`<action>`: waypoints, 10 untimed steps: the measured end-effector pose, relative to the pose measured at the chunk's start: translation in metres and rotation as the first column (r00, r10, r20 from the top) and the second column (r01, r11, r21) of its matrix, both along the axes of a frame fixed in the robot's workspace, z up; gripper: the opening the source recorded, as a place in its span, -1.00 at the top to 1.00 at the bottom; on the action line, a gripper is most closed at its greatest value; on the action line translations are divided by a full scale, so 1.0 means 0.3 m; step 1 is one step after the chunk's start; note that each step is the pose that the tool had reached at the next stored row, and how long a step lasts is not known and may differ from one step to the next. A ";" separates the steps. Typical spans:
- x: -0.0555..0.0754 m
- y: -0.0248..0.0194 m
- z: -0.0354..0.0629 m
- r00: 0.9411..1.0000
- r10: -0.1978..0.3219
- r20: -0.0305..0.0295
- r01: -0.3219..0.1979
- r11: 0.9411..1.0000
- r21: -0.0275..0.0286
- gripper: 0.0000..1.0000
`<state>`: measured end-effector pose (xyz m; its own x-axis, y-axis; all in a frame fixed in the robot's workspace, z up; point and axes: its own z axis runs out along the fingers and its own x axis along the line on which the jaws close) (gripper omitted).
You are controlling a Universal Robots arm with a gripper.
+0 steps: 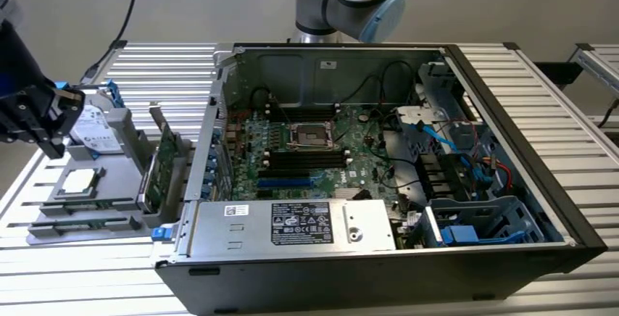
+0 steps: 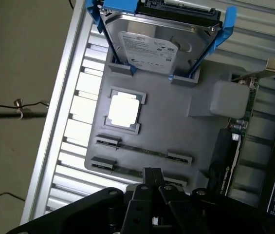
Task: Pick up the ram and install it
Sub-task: 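Pick up the ram and move it above insertion slot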
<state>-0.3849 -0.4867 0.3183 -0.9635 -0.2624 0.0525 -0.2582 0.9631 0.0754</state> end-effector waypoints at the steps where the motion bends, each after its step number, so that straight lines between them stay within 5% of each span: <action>1: 0.000 0.000 -0.003 1.000 0.018 0.000 -0.018 1.000 0.000 0.79; 6: 0.000 0.000 -0.018 0.994 0.109 0.000 -0.109 0.994 0.000 0.79; 10: 0.000 0.000 -0.030 0.983 0.182 0.000 -0.182 0.983 0.000 0.79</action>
